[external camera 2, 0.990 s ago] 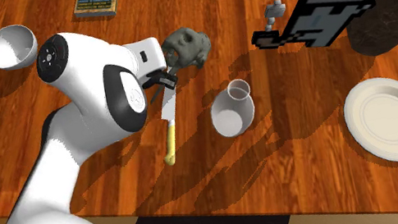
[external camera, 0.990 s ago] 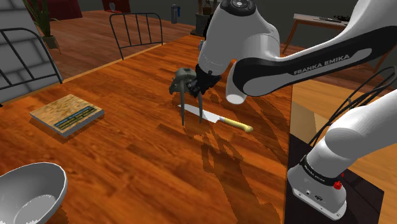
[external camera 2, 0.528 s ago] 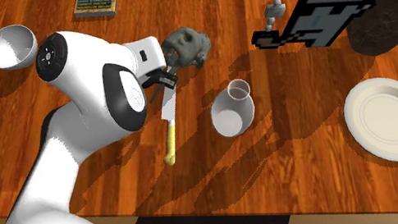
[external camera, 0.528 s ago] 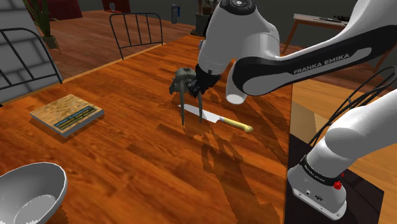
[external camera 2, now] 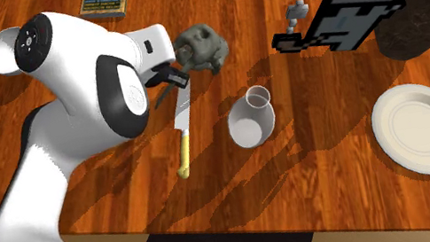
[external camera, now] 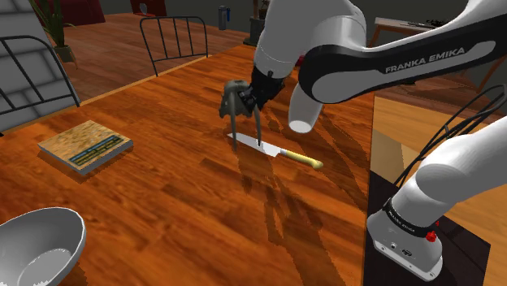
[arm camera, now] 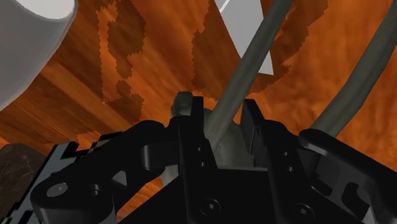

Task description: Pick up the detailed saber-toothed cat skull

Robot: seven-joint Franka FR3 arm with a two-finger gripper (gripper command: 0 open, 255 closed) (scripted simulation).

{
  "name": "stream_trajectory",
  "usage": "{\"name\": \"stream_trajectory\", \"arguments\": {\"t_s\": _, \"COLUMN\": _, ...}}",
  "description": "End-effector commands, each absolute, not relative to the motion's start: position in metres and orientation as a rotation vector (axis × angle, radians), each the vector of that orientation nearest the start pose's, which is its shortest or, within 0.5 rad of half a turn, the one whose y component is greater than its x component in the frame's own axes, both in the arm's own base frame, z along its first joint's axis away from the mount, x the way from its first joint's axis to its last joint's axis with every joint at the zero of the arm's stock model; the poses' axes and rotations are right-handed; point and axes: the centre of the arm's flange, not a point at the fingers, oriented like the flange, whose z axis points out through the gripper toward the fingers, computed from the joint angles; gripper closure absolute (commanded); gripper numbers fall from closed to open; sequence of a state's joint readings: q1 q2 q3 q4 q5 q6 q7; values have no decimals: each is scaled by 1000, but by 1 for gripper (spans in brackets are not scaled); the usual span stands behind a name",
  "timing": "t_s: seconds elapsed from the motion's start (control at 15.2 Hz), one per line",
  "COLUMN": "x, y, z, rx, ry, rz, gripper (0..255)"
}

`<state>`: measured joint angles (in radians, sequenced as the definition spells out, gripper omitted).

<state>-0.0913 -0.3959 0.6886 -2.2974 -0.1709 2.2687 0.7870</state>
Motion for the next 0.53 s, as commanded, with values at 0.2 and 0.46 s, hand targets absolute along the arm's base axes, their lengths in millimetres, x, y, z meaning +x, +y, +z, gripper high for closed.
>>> {"name": "stream_trajectory", "arguments": {"t_s": 0.2, "x": 388, "y": 287, "z": 525, "rx": -3187, "ry": 161, "rz": -744, "gripper": 255}}
{"name": "stream_trajectory", "arguments": {"t_s": 0.46, "x": 388, "y": 287, "z": 537, "rx": -3187, "ry": 161, "rz": -744, "gripper": 255}}
